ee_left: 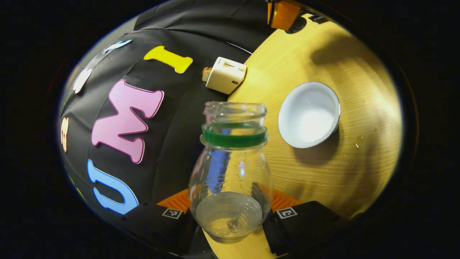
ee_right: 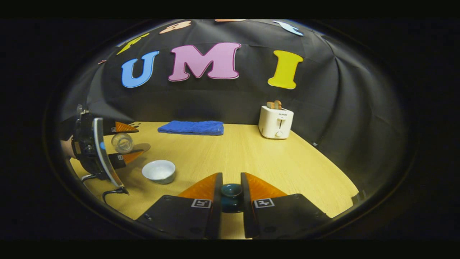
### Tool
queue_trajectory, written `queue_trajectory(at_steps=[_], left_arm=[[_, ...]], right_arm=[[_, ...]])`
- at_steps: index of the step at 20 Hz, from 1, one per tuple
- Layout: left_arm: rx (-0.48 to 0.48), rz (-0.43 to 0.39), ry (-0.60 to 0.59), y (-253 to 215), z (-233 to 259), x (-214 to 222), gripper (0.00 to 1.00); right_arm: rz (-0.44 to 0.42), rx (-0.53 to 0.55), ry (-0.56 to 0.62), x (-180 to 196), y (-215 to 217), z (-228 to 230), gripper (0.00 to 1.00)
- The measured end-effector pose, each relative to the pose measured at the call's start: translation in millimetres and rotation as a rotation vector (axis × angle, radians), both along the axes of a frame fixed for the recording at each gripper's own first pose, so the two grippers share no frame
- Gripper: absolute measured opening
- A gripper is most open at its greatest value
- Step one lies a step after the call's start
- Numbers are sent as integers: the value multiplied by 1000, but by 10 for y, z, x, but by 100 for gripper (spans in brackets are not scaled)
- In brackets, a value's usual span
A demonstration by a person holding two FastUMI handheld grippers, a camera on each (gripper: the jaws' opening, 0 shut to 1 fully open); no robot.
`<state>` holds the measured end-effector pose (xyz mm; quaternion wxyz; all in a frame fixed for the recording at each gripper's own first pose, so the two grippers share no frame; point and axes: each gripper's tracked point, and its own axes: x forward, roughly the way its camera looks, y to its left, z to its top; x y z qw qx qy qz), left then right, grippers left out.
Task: Open the teacup lid with one hand, grasp the water bottle and pour water into the teacup with the other hand; after pouring, place the water bottle on the coaster and then close the teacup lid.
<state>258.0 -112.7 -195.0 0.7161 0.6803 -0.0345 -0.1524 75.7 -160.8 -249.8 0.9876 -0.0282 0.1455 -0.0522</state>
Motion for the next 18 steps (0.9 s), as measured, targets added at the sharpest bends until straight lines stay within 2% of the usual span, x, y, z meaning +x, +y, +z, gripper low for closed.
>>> queue_trajectory(at_steps=[3, 4, 6, 7, 8, 9, 11, 12, 13, 15, 16, 18], left_arm=[[93, -9, -6, -69, -33, 89, 80], [125, -14, -6, -82, -47, 134, 80], [176, -34, -1, -125, -71, 171, 80], [197, -39, 3, -108, -58, 179, 80], [218, -44, 6, -116, -71, 207, 79], [244, -48, 5, -118, -74, 216, 79], [278, -57, 13, -137, -91, 211, 80], [277, -71, 16, -175, -116, 236, 79], [271, -86, 20, -229, -127, 269, 79], [266, -86, 38, -237, -186, 252, 79], [257, -84, 40, -246, -187, 236, 79], [226, -63, 50, -235, -192, 206, 79]], right_arm=[[0, 17, 3, -30, -34, -30, 28], [4, 25, 0, -32, -27, -26, 23], [10, 27, -3, -35, -22, -19, 23], [12, 23, -3, -33, -21, -23, 28], [11, 19, -5, -33, -34, -18, 23], [14, 21, -6, -34, -29, -22, 28], [19, 34, -1, -46, -4, -52, 28], [23, 41, 0, -66, 16, -61, 28], [26, 41, 2, -75, 30, -73, 23], [29, 40, 14, -118, 36, -116, 23], [29, 46, 19, -134, 45, -130, 28], [28, 64, 32, -164, 56, -161, 28]])
